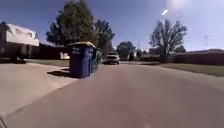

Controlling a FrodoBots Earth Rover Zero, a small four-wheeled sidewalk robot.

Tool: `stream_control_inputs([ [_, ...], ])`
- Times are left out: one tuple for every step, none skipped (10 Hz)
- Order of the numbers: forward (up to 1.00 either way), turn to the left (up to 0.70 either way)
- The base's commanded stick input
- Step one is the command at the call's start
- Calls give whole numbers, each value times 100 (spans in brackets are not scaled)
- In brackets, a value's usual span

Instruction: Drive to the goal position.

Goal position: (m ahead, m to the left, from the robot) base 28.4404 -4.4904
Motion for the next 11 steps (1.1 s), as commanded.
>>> stream_control_inputs([
  [100, 0],
  [100, 0],
  [100, 0],
  [100, 0],
  [100, 0],
  [100, 0],
  [100, 0],
  [100, 0],
  [100, 0],
  [100, 0],
  [100, 0],
])
